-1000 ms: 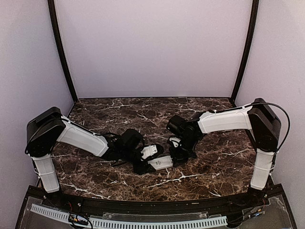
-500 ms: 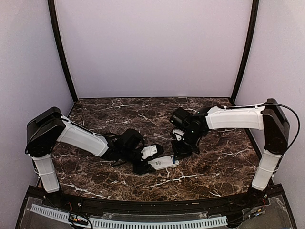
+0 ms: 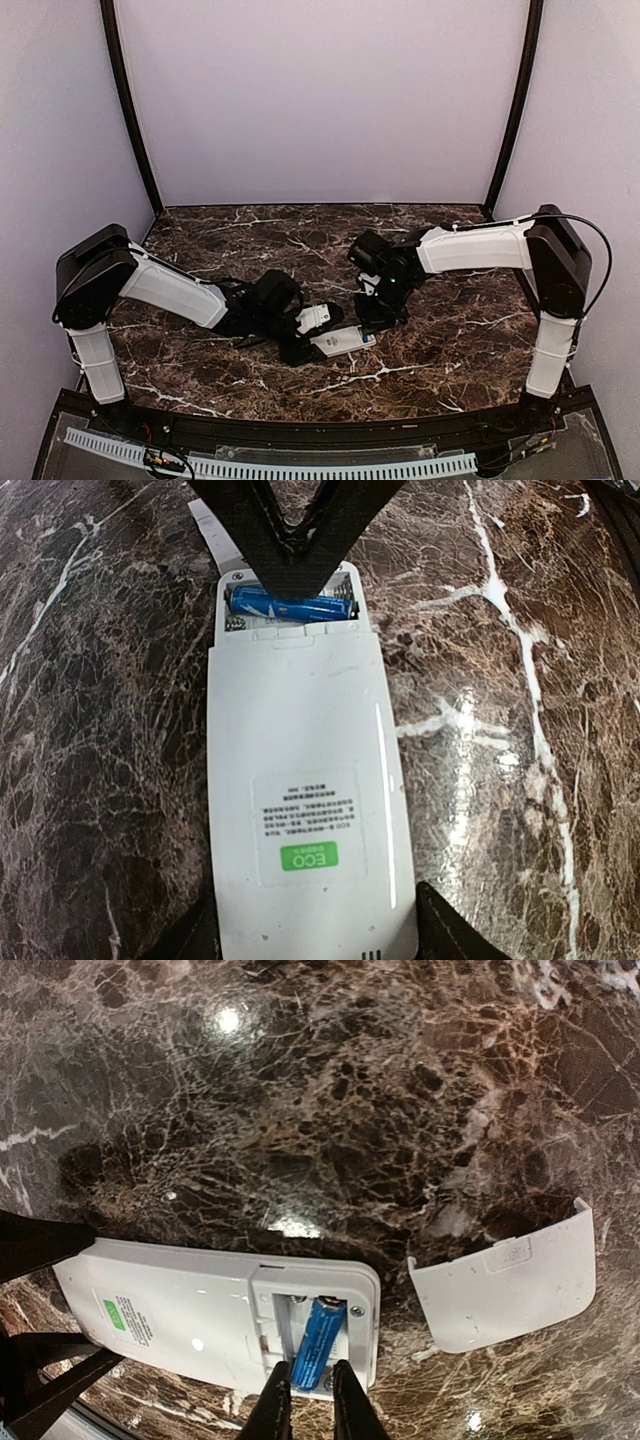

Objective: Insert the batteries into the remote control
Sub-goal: Pick up the battery from the battery compartment.

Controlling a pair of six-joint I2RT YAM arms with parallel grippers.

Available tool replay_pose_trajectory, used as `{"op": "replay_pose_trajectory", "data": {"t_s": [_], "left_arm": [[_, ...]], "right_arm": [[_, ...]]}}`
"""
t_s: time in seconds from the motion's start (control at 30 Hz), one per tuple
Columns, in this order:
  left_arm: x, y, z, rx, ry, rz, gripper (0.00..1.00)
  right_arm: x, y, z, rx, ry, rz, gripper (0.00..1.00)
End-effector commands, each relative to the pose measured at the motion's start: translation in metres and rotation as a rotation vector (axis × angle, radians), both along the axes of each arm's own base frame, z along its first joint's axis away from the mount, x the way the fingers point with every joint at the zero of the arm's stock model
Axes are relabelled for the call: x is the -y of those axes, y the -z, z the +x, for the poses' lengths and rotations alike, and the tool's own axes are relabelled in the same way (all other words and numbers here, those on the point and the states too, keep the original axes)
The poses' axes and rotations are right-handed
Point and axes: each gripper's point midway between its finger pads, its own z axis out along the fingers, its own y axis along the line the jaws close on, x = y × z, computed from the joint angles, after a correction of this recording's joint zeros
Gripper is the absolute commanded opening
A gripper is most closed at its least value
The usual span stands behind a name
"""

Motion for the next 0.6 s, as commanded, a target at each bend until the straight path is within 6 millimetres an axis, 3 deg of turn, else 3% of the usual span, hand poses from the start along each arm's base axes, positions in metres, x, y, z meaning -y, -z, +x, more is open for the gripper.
{"op": "replay_pose_trajectory", "data": {"t_s": [0.0, 0.3, 0.57], "left_arm": [[-0.013, 0.020, -0.016, -0.072, 0.020, 0.065, 0.61], [-0.013, 0.019, -0.016, -0.070, 0.018, 0.065, 0.62], [-0.014, 0.019, -0.015, -0.070, 0.009, 0.069, 0.66]], "right_arm": [[0.005, 0.017, 0.002, 0.011, 0.018, -0.056, 0.13], [0.006, 0.032, -0.003, 0.007, 0.000, -0.101, 0.12], [0.006, 0.031, -0.017, -0.002, 0.005, -0.120, 0.12]]}}
